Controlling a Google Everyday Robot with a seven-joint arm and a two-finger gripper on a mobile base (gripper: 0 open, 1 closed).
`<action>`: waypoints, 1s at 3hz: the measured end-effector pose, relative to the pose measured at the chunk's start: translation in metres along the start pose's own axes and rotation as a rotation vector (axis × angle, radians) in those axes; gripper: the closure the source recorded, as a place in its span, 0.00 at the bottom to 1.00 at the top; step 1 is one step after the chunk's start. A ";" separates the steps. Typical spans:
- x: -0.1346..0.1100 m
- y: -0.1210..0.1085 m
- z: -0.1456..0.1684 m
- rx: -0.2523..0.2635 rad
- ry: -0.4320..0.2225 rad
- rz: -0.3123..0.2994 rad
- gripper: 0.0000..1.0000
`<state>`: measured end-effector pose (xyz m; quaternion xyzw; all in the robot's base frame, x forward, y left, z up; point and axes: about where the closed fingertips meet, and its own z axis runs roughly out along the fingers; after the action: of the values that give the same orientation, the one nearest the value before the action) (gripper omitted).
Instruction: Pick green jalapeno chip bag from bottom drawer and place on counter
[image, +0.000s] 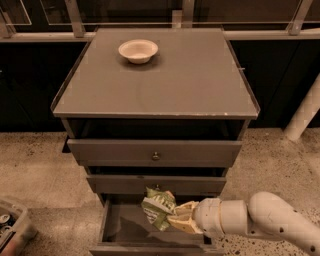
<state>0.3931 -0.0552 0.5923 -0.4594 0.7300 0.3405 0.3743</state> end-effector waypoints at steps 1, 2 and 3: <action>-0.043 0.005 -0.034 0.016 -0.048 -0.071 1.00; -0.105 0.021 -0.087 0.051 -0.091 -0.175 1.00; -0.158 0.029 -0.132 0.079 -0.145 -0.243 1.00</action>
Offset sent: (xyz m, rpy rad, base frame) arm -0.0218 -0.0397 0.2397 0.0313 -0.3450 0.0463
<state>0.3824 -0.0904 0.7965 -0.5035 0.6529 0.2962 0.4821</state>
